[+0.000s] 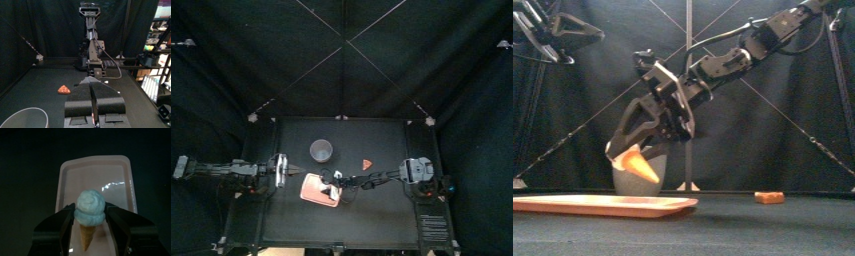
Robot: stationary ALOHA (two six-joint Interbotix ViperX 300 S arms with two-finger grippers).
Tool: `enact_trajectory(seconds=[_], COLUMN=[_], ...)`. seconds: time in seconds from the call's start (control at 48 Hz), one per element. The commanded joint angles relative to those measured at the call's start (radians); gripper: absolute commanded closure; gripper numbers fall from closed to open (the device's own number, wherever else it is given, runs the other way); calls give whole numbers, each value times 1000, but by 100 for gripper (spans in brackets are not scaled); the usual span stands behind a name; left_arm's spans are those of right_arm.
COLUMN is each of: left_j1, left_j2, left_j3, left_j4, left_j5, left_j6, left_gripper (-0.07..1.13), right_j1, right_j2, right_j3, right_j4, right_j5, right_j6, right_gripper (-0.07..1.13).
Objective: Pick the ice cream then place it on the pink plate
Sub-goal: Drop ice cream on the pink plate and return to neutral
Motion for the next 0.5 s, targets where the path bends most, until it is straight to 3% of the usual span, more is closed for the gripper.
enact_trajectory(seconds=[0.021, 0.208, 0.333, 0.5], left_j1=[-2, -2, -2, 2], left_j2=[-2, -3, -3, -6], left_j3=[-12, -12, -11, -9], left_j4=[2, 2, 2, 2], left_j5=[-5, -5, -3, -3], left_j6=[2, 2, 2, 3], left_gripper=[108, 108, 108, 108], right_j1=[-2, 0, -5, -34], right_j2=[-5, -15, -69, -259], right_j3=[-63, -58, -37, 71], right_j4=[-6, -8, -17, -114], right_j5=[8, 14, 23, 29], right_j6=[-2, 2, -9, 5], right_gripper=[22, 2, 1, 1])
